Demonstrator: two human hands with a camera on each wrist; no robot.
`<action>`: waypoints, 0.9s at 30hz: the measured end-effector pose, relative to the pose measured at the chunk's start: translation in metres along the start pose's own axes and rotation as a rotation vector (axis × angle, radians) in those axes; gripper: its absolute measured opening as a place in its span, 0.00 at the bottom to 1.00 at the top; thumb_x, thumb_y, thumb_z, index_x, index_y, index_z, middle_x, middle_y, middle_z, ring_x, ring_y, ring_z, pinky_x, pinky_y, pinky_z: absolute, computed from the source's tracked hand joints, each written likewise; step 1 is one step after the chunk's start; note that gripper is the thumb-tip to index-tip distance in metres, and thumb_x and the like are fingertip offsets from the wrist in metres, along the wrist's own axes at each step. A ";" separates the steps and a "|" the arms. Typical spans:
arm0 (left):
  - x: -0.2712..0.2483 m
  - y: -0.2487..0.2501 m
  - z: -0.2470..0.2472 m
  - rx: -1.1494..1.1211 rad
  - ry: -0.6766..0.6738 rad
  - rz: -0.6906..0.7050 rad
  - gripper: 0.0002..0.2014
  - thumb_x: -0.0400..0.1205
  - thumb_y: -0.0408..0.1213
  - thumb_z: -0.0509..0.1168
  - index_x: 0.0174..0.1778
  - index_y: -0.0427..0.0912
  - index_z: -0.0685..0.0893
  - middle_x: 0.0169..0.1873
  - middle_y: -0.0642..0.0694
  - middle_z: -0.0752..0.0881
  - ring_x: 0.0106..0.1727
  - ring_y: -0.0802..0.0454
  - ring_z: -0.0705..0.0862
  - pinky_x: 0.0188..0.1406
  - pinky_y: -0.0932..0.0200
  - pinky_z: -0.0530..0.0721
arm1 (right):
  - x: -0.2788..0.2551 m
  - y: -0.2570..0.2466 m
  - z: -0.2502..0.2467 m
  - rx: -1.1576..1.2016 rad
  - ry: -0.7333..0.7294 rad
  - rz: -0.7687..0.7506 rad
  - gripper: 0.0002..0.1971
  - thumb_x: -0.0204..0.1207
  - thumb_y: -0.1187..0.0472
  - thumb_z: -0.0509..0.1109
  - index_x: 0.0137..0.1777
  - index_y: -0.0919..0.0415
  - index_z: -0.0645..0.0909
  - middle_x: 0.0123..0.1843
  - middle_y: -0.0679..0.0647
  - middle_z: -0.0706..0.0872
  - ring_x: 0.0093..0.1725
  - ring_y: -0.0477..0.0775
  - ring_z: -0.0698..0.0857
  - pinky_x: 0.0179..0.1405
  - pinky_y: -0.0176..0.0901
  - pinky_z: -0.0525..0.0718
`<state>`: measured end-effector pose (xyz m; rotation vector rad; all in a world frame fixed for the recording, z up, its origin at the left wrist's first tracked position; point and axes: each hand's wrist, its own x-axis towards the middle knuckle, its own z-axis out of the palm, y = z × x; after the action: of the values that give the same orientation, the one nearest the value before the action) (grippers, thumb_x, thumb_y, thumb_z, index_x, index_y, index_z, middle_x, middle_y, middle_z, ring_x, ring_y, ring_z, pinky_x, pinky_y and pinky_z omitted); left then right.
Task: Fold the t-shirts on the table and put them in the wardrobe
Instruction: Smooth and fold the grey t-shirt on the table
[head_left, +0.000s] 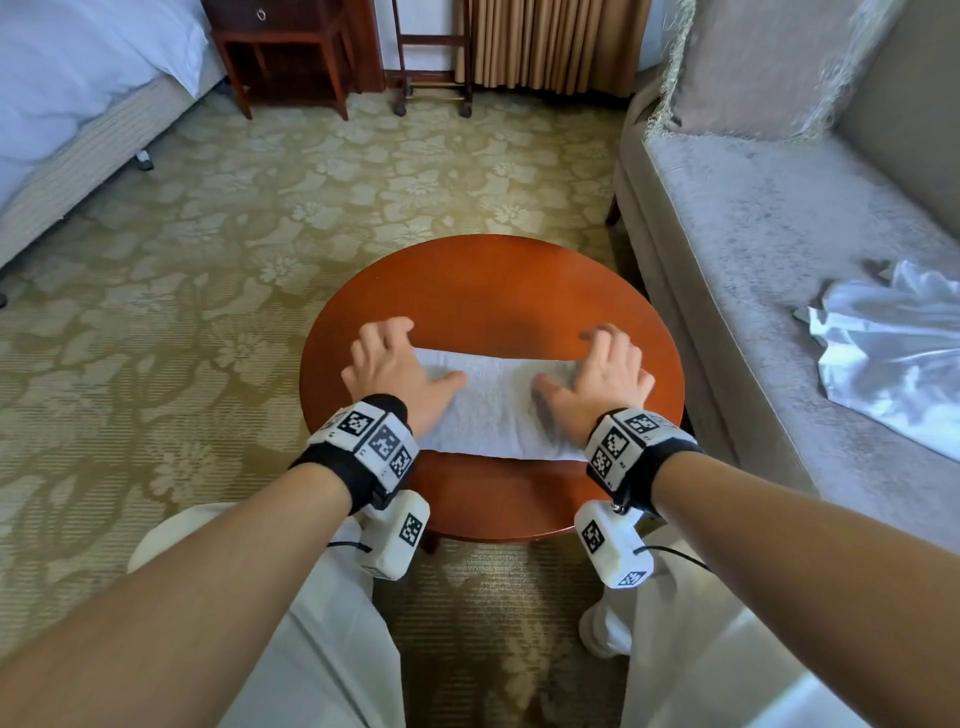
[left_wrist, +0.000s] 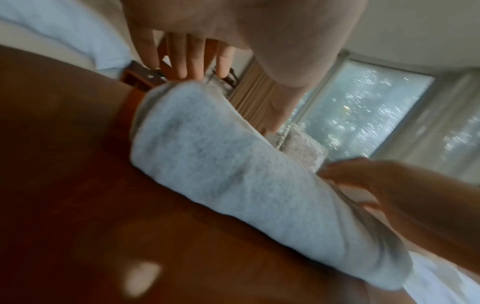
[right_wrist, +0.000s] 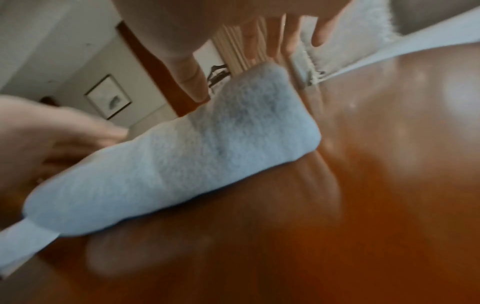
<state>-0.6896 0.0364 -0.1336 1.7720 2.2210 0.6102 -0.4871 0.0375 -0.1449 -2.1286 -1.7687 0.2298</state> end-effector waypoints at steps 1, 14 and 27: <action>-0.002 0.004 0.003 0.065 -0.016 0.080 0.36 0.74 0.61 0.69 0.75 0.53 0.65 0.76 0.47 0.63 0.78 0.46 0.62 0.74 0.43 0.61 | -0.002 -0.002 0.003 -0.041 -0.066 -0.090 0.36 0.74 0.35 0.62 0.78 0.50 0.60 0.82 0.48 0.57 0.82 0.52 0.55 0.78 0.60 0.57; 0.007 0.008 0.033 0.325 -0.533 0.095 0.31 0.84 0.65 0.37 0.85 0.62 0.49 0.86 0.56 0.43 0.85 0.53 0.33 0.80 0.33 0.34 | 0.001 -0.001 0.022 -0.077 -0.546 -0.018 0.35 0.80 0.34 0.49 0.85 0.43 0.47 0.87 0.47 0.35 0.84 0.51 0.33 0.83 0.59 0.39; -0.002 0.042 0.000 0.021 -0.493 -0.378 0.31 0.76 0.51 0.74 0.69 0.38 0.77 0.52 0.38 0.83 0.35 0.46 0.76 0.30 0.59 0.75 | -0.011 -0.017 -0.038 0.072 -0.693 0.261 0.22 0.85 0.61 0.60 0.75 0.71 0.70 0.75 0.67 0.74 0.74 0.67 0.73 0.73 0.54 0.72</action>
<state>-0.6529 0.0416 -0.1142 1.2750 2.1173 0.0578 -0.4914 0.0229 -0.1043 -2.3916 -1.7459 1.2020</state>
